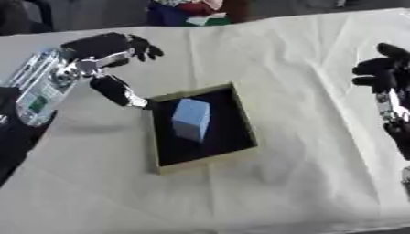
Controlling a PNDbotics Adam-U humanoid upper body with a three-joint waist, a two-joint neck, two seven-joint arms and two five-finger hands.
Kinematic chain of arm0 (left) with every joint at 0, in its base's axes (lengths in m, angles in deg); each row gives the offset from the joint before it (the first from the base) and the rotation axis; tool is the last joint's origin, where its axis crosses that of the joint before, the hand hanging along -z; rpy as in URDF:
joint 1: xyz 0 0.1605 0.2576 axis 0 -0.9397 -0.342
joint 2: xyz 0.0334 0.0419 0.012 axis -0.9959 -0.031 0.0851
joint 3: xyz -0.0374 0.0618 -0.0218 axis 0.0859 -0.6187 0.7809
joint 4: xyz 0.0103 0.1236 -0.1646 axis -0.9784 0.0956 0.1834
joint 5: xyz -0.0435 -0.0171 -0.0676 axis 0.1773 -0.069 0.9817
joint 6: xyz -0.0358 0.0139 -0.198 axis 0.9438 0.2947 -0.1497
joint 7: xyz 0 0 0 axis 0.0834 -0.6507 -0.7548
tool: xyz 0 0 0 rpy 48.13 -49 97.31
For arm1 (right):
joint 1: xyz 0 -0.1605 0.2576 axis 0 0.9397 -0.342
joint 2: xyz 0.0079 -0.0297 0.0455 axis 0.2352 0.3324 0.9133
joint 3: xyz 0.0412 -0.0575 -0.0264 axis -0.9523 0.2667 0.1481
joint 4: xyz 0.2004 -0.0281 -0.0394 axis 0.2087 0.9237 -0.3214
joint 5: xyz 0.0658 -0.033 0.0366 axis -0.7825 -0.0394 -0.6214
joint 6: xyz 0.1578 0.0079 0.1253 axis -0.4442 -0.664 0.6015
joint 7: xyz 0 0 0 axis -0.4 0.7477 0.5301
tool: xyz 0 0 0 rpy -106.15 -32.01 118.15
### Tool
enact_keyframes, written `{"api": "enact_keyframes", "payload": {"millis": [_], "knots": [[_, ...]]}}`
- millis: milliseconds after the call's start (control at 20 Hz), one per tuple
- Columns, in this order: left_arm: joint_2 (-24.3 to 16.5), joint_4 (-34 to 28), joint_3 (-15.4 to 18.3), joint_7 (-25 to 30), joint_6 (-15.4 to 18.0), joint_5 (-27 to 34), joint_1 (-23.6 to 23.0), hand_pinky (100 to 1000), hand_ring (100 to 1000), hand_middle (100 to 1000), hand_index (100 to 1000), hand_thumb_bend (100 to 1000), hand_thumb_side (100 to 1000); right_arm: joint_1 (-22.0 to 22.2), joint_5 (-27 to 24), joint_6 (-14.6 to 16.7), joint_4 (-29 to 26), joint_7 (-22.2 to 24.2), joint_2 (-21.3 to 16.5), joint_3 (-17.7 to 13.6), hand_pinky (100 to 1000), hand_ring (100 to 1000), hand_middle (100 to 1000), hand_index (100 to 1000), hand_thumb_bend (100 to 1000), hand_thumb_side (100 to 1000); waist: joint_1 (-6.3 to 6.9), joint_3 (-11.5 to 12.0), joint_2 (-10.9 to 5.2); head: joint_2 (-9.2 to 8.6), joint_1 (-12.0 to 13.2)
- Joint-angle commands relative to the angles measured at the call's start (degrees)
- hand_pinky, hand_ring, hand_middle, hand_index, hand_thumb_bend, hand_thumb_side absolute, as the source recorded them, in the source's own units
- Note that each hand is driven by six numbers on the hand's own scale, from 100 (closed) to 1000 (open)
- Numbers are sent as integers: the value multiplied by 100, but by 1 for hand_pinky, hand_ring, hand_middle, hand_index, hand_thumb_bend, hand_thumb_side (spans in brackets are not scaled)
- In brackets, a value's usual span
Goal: Pick up objects on the table and place them in the box.
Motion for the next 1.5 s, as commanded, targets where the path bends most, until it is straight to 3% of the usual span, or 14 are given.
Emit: {"api": "enact_keyframes", "payload": {"millis": [50, 550, 1500], "knots": [[-290, -474, 352, -188, -229, 240, -170, 763, 739, 747, 912, 625, 555, -20, -7, 6, -132, -32, -119, -42, 704, 733, 657, 878, 100, 533, -23, 29, -91, 27, -31], [-257, -1031, 879, -712, -667, 736, -999, 739, 725, 729, 896, 619, 566, -13, 7, 3, -135, -65, -107, -63, 704, 734, 657, 878, 100, 532, -50, 205, -76, 27, -50], [-20, -1046, 966, -936, -752, 924, -1202, 724, 714, 715, 883, 607, 565, -43, 6, 0, -109, -74, -76, -55, 703, 736, 655, 877, 100, 540, -39, 300, -27, 27, -2]]}}
